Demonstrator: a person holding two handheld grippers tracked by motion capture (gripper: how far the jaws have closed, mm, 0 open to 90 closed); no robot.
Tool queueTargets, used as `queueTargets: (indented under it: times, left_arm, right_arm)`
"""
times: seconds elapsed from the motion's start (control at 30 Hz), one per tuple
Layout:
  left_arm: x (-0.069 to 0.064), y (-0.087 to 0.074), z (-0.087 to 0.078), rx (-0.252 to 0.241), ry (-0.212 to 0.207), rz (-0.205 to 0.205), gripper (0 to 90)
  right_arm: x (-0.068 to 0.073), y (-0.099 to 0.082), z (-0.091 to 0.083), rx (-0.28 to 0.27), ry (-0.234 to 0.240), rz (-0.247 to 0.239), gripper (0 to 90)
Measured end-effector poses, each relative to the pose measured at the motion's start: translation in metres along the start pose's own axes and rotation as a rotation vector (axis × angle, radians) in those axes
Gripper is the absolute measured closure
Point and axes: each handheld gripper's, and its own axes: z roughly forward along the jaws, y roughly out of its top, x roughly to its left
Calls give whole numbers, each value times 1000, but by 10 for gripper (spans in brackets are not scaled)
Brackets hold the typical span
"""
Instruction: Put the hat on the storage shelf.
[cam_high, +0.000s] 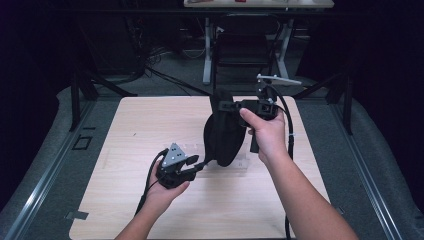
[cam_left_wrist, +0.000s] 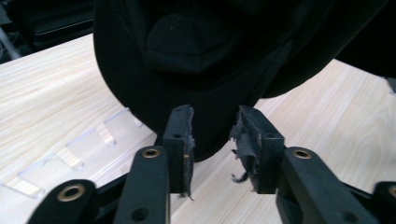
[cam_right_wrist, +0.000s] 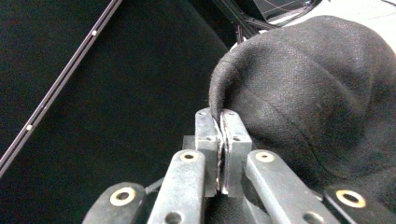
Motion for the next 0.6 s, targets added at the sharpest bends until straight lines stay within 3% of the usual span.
queueTargets:
  times: [0.23, 0.5, 0.6]
  left_arm:
    - [-9, 4, -2, -9, -26, 30, 674]
    - [-11, 5, 8, 21, 10, 61, 762]
    - [-13, 5, 8, 25, 24, 101, 782]
  right_arm:
    - [0, 0, 2, 1, 5, 2, 876]
    - [4, -2, 5, 4, 11, 1, 875]
    - [3, -2, 4, 3, 14, -1, 875]
